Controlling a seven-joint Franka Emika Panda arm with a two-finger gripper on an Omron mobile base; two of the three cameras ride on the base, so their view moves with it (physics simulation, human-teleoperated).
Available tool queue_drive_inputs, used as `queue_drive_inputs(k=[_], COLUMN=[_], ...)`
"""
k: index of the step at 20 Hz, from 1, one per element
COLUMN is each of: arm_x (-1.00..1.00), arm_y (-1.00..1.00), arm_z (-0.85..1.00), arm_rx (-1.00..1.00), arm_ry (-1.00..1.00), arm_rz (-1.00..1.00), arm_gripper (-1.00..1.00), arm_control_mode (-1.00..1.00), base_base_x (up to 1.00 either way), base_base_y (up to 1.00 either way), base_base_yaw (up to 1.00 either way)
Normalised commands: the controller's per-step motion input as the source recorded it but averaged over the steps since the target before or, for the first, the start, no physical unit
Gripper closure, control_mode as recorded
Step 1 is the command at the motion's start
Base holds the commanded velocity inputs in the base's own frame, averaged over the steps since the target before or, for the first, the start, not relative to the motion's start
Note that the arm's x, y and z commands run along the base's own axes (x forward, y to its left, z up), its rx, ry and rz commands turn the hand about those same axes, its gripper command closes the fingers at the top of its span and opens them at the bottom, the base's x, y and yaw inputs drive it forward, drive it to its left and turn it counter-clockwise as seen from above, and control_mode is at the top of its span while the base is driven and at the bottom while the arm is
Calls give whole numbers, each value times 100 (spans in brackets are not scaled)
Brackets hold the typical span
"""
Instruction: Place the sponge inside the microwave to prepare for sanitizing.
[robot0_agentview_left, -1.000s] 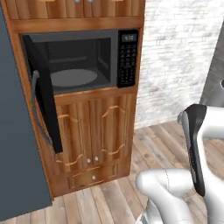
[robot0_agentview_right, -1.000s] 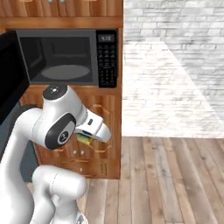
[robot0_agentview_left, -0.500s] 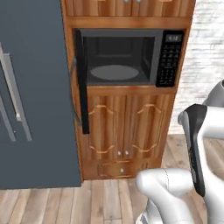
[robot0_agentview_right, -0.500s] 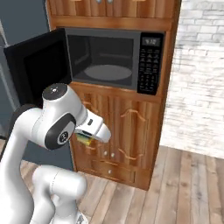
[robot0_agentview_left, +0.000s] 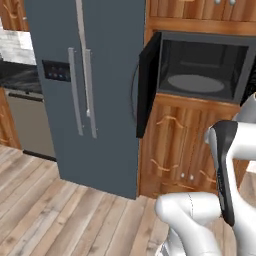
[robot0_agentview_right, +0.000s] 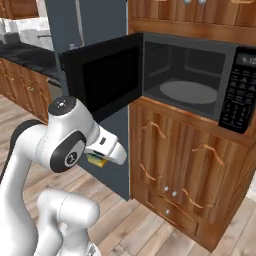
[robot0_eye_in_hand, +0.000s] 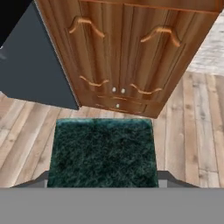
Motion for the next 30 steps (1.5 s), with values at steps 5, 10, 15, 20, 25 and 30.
queue_drive_inputs(k=[5, 10, 15, 20, 25, 30], arm_x=[0, 0, 0, 0, 0, 0], arm_y=[0, 0, 0, 0, 0, 0], arm_z=[0, 0, 0, 0, 0, 0], arm_rx=[0, 0, 0, 0, 0, 0], arm_ry=[0, 0, 0, 0, 0, 0], arm_rz=[0, 0, 0, 0, 0, 0], arm_gripper=[100, 100, 100, 100, 100, 100], arm_control_mode=[100, 100, 100, 100, 100, 100], base_base_x=[14, 39, 20, 23, 41, 45], base_base_y=[-39, -73, -75, -22, 3, 0], base_base_yaw=[30, 3, 1, 1, 0, 0])
